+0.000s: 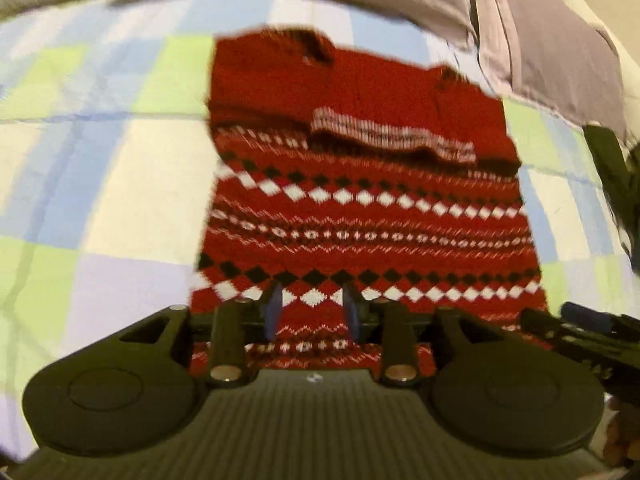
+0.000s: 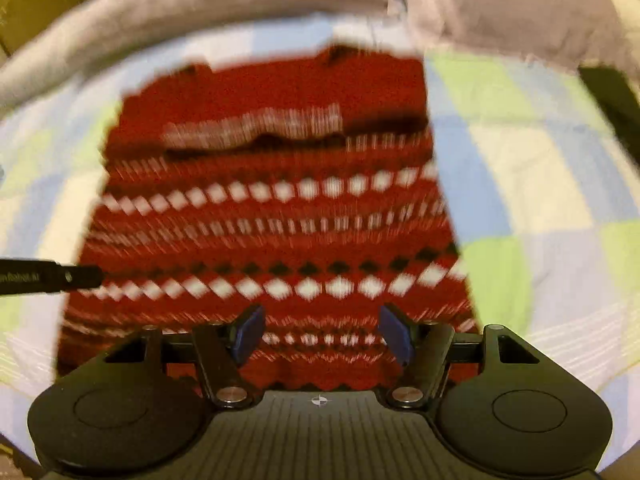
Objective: Fold clothes
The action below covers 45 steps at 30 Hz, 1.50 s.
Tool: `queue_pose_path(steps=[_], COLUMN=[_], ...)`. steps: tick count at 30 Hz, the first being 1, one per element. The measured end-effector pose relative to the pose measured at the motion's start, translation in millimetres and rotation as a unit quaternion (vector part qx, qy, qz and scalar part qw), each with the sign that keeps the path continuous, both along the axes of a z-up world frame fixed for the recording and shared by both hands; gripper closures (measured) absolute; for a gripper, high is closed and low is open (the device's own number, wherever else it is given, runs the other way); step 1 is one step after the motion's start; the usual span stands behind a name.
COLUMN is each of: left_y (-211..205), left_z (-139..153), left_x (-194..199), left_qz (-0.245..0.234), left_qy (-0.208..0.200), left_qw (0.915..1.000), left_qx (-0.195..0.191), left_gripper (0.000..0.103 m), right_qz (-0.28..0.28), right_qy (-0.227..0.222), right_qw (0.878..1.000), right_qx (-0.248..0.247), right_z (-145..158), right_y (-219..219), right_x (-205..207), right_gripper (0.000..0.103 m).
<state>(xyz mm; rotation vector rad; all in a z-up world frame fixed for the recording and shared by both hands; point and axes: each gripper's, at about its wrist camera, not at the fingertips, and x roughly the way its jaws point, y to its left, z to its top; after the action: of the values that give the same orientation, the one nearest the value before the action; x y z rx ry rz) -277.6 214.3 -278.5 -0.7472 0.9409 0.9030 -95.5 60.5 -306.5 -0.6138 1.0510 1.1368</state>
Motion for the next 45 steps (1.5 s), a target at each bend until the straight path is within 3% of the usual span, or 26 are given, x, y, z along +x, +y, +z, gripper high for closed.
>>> queue_pose_path(steps=[8,12,18,35,45], left_y=[-130,-196,-262,-313,-327], left_z=[119,151,187,217,208], left_x=[-9,-19,-36,-55,-58], left_qz=[0.023,0.033,0.045,0.035,0.038], left_qy=[0.01,0.007,0.013,0.035,0.054], left_qw=[0.996,0.9948,0.9933,0.9925,0.993], left_qx=[0.086,0.096,0.106,0.112,0.098], left_gripper=[0.067,0.065,0.063,0.056,0.056], right_qz=[0.024,0.044,0.057,0.045,0.067], right_qy=[0.005,-0.007,-0.008,-0.008,-0.006], right_qw=[0.996,0.992,0.991,0.997,0.997], right_qx=[0.09,0.121,0.124,0.058,0.042], right_z=[116,162,203,219,212], right_y=[-76,-126,-184,-238,-243], right_x=[2,-3,-15,-33,-43], right_gripper=[0.036,0.036,0.036,0.036,0.036])
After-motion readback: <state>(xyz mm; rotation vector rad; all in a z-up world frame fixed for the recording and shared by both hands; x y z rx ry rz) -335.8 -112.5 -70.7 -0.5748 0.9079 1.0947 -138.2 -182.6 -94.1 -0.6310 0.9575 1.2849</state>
